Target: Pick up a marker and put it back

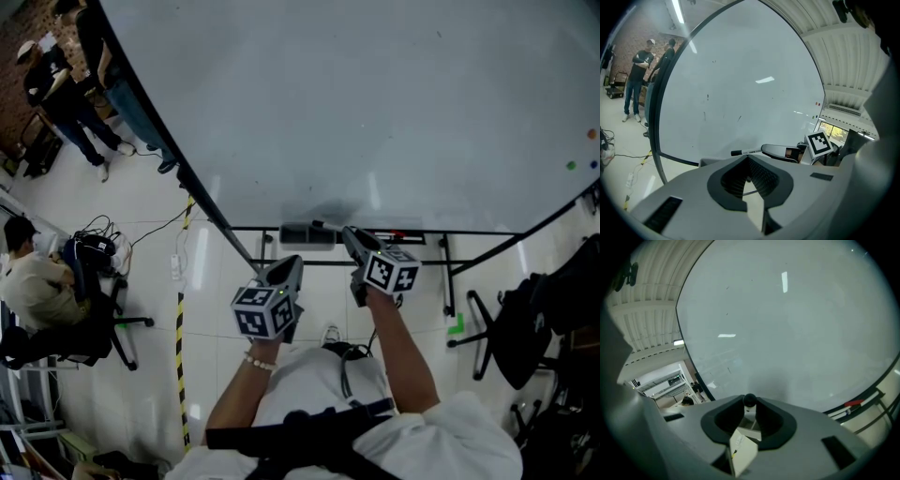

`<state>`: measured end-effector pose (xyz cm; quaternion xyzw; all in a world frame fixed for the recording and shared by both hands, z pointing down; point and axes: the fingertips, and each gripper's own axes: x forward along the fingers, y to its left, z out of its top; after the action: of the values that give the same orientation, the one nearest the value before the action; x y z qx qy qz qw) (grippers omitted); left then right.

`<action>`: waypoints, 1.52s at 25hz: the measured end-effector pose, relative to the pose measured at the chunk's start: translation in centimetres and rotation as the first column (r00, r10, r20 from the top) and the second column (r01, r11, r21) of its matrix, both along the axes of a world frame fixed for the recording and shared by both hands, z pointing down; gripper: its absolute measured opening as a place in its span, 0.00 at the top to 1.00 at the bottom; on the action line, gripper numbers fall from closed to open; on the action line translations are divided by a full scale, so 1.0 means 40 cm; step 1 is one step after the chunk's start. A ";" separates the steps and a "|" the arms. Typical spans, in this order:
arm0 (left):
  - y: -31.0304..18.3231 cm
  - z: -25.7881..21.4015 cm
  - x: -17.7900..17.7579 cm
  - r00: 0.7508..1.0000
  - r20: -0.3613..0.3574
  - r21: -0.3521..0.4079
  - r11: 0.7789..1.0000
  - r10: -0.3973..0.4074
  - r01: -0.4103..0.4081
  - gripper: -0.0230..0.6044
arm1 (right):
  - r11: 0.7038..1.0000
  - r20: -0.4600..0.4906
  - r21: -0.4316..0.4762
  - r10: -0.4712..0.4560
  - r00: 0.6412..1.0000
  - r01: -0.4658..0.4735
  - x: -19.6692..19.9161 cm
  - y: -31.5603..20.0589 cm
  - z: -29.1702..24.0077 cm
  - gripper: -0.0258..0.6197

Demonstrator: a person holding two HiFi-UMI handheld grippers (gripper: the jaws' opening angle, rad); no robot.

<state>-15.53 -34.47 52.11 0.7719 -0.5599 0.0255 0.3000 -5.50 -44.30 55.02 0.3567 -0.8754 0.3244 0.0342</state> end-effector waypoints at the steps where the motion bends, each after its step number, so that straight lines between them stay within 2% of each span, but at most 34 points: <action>1: -0.003 0.003 -0.001 1.000 0.000 -0.004 1.000 0.000 0.000 0.98 | 1.000 -0.004 -0.009 -0.002 1.000 0.002 -0.002 -0.003 0.013 0.83; 12: -0.006 0.035 -0.005 1.000 0.006 -0.040 0.999 -0.003 0.003 0.98 | 0.995 -0.064 -0.098 -0.005 0.998 -0.002 -0.014 -0.030 0.150 0.83; 19: -0.006 0.048 -0.019 1.000 0.018 -0.054 0.998 -0.011 0.012 0.98 | 0.991 -0.076 -0.133 0.004 0.997 -0.014 -0.026 -0.036 0.189 0.83; 25: -0.014 0.068 -0.017 1.000 0.029 -0.074 0.997 -0.004 0.007 0.98 | 0.989 -0.091 -0.144 0.007 0.996 -0.020 -0.035 -0.042 0.221 0.83; 38: -0.001 0.060 -0.005 1.000 0.024 -0.064 0.998 0.011 -0.009 0.98 | 0.986 -0.151 -0.160 0.019 0.988 -0.043 -0.013 -0.029 0.265 0.78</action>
<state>-15.73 -34.49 54.52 0.7644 -0.5587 0.0543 0.3174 -6.03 -45.48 65.64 0.3894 -0.8354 0.3677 0.1233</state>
